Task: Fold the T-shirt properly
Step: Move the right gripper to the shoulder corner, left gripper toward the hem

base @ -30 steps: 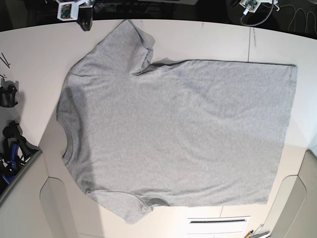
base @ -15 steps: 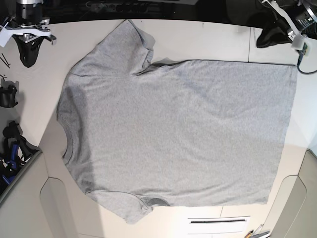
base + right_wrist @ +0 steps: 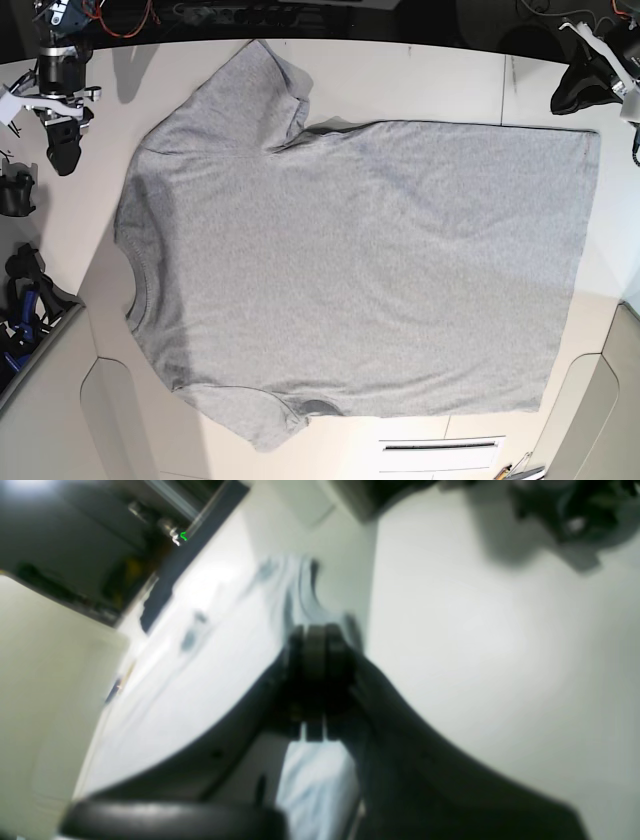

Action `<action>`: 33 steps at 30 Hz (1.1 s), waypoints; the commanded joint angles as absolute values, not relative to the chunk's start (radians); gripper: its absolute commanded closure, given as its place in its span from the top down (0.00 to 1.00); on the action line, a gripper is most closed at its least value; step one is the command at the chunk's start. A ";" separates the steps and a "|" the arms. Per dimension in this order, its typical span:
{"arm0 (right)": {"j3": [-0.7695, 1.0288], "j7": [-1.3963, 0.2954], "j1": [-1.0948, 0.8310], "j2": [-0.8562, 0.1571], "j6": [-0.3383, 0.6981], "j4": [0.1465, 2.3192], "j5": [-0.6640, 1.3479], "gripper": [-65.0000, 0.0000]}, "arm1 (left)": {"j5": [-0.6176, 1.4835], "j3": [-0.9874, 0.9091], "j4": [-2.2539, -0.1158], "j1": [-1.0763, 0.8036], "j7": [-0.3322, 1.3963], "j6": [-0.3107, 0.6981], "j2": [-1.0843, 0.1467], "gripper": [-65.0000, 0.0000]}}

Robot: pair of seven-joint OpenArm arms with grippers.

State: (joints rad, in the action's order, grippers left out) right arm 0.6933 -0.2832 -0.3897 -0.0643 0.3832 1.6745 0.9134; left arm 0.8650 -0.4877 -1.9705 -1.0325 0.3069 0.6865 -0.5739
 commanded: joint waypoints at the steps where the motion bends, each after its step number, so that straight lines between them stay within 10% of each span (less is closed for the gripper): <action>1: 0.706 -0.276 -0.372 -0.075 0.390 1.669 0.925 0.00 | 0.879 -0.498 -1.984 -1.036 0.289 0.698 -0.581 0.00; 9: 0.702 -0.297 -0.338 -0.068 0.389 1.648 0.811 0.00 | 0.870 -0.498 -1.984 -1.022 0.289 0.698 -0.579 0.00; 16: 0.702 -0.295 -0.338 -0.069 0.390 1.648 0.736 0.47 | 0.871 -0.498 -1.984 -1.019 0.289 0.698 -0.579 0.00; 33: 0.603 -0.484 -0.339 -0.040 0.322 1.607 0.736 0.54 | 0.871 -0.498 -1.984 -1.008 0.298 0.698 -0.579 0.00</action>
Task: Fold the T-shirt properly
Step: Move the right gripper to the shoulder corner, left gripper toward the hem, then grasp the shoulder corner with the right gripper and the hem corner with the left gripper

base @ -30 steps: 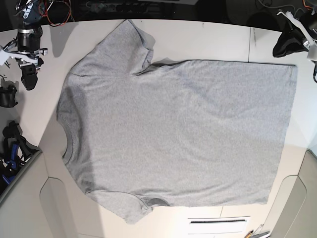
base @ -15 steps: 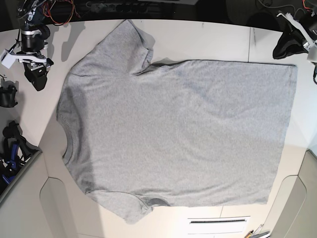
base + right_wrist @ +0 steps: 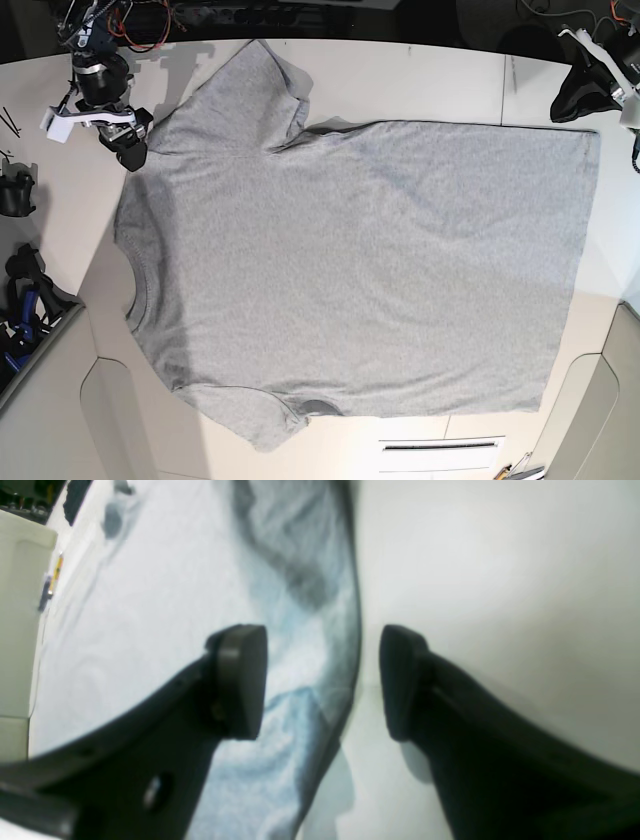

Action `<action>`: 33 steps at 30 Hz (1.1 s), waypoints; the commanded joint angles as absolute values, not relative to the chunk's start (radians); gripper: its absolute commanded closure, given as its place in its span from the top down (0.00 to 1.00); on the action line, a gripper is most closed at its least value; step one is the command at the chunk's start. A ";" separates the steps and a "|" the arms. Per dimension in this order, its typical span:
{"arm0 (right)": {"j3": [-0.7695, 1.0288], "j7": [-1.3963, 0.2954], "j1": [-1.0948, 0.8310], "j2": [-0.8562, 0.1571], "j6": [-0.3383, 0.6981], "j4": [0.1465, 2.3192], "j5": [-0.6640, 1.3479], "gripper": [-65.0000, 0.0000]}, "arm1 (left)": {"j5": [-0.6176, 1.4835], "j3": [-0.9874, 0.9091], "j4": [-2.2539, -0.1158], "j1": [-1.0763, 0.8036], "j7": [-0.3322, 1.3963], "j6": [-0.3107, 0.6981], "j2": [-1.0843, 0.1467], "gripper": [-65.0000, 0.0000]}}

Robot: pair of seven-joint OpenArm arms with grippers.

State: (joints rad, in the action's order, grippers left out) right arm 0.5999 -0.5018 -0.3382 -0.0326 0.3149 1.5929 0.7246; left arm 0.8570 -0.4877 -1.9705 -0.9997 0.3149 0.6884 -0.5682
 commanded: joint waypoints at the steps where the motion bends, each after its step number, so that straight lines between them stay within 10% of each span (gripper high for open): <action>1: 0.601 -0.488 -0.339 -0.035 0.313 1.607 0.736 0.54 | 0.871 -0.498 -1.984 -1.008 0.304 0.698 -0.579 0.00; 33: 0.528 -0.599 -0.308 -0.016 0.321 1.514 0.777 0.54 | 0.879 -0.498 -1.984 -1.008 0.341 0.698 -0.579 0.00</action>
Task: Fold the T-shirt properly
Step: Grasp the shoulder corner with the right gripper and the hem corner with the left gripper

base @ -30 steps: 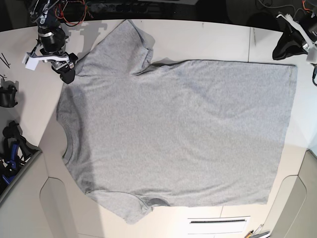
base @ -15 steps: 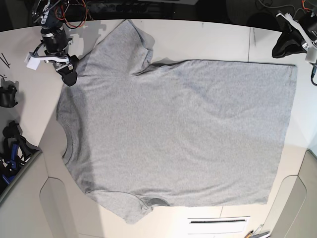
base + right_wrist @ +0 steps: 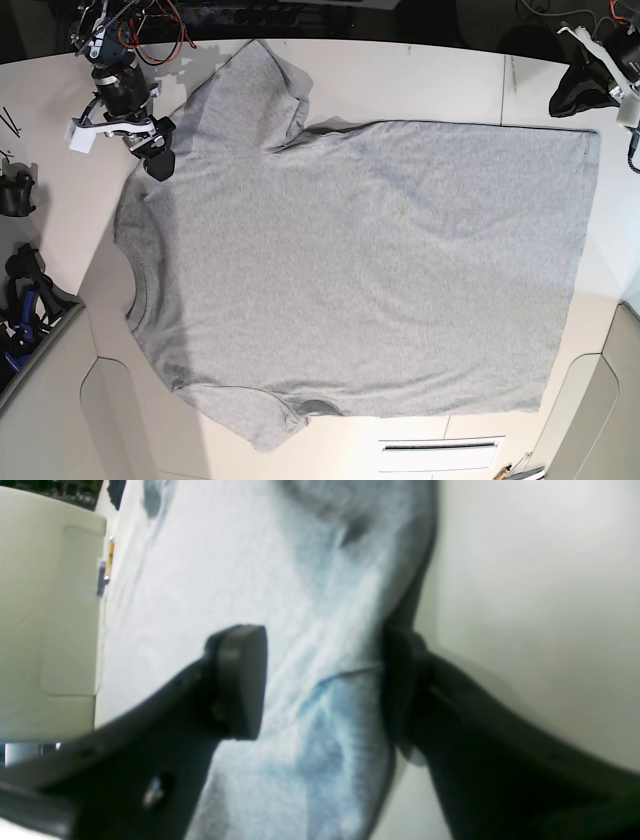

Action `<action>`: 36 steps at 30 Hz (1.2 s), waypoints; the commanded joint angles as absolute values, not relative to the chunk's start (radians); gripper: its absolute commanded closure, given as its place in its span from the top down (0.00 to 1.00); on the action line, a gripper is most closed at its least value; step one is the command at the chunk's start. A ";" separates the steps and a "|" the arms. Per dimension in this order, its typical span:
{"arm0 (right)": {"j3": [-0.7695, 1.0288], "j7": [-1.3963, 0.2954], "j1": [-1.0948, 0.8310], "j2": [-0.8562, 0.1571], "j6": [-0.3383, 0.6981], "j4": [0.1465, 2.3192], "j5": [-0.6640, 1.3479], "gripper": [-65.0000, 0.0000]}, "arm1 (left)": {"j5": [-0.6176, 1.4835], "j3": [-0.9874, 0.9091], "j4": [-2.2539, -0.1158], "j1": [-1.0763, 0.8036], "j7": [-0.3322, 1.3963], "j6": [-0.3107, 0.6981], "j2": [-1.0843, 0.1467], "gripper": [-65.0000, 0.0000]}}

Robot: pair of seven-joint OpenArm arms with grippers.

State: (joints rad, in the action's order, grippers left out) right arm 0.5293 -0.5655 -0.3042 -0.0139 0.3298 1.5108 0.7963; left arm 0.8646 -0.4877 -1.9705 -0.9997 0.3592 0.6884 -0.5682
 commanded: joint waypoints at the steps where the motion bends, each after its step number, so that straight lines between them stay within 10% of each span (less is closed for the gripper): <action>1: 0.528 -0.599 -0.308 -0.016 0.321 1.514 0.777 0.51 | 0.879 -0.498 -1.984 -1.008 0.341 0.698 -0.579 0.00; 9: 0.531 -0.573 -0.303 -0.016 0.412 1.514 0.785 0.00 | 0.878 -0.498 -1.984 -0.991 0.343 0.698 -0.579 0.09; 13: 0.531 -0.574 -0.296 -0.016 0.420 1.514 0.748 0.00 | 0.871 -0.498 -1.984 -0.962 0.349 0.698 -0.579 0.28; 36: 0.531 -0.581 -0.291 -0.017 0.419 1.514 0.710 0.00 | 1.134 -0.668 -1.662 -0.601 0.823 0.597 -0.583 0.29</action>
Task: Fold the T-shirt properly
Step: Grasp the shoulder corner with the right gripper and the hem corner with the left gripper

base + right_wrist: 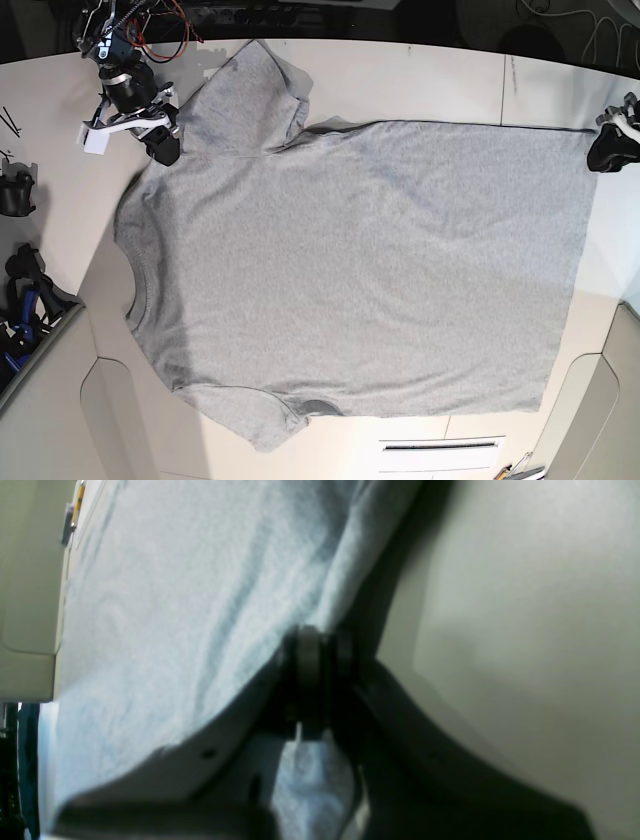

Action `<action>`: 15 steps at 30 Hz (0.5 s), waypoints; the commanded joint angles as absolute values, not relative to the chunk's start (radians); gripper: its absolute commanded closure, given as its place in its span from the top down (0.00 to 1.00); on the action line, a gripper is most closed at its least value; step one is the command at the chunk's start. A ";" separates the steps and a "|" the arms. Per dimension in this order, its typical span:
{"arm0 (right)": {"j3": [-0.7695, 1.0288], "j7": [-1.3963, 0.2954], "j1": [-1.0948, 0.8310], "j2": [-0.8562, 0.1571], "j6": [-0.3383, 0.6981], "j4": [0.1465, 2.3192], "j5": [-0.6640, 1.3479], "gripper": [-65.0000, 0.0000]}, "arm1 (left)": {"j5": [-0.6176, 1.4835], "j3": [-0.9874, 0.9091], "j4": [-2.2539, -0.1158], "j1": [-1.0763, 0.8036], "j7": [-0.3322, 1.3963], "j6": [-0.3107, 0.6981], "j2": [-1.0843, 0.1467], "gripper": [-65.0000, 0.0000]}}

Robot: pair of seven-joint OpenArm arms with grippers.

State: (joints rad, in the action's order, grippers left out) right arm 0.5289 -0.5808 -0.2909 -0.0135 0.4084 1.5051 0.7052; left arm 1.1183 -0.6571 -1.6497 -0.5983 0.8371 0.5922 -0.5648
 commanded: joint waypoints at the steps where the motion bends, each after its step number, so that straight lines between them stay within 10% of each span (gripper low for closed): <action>1: 0.530 -0.581 -0.291 -0.017 0.419 1.514 0.710 0.00 | 1.159 -0.697 -1.621 -0.592 0.838 0.603 -0.586 0.29; 5: 0.530 -0.581 -0.291 -0.016 0.419 1.514 0.710 0.00 | 1.228 -0.775 -1.465 -0.570 0.881 0.615 -0.616 0.45; 15: 0.530 -0.581 -0.291 -0.016 0.419 1.514 0.711 0.00 | 1.329 -0.760 -1.240 -0.570 0.925 0.618 -0.623 0.45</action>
State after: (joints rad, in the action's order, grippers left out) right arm 0.5289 -0.5808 -0.2909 -0.0135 0.4084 1.5047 0.7052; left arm 1.3045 -0.7532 -1.2297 -0.5678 0.9287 0.6102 -0.6010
